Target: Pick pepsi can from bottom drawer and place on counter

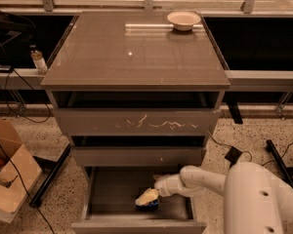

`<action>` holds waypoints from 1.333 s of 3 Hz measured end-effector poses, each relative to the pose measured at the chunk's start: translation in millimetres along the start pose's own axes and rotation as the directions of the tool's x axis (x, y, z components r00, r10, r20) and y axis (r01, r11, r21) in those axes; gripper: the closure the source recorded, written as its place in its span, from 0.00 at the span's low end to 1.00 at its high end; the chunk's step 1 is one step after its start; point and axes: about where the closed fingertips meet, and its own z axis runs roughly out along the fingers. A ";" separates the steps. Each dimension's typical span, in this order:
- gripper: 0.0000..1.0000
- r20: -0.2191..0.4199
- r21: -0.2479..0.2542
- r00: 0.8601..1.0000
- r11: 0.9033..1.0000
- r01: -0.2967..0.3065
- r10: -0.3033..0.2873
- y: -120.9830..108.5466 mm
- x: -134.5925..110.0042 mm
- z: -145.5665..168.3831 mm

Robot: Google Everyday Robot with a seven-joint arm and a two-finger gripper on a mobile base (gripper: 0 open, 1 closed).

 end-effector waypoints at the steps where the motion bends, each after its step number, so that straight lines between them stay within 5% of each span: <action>1: 0.00 -0.080 0.023 0.997 1.000 0.014 -0.012 -13.9 20.8 24.2; 3: 0.00 -0.188 0.082 0.981 0.996 -0.023 0.039 -31.5 70.9 55.7; 4: 0.18 -0.265 0.097 0.963 0.995 -0.013 0.039 -32.8 86.8 66.6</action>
Offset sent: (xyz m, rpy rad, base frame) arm -0.0032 -0.0088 -0.1072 -0.2273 0.0794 -0.0205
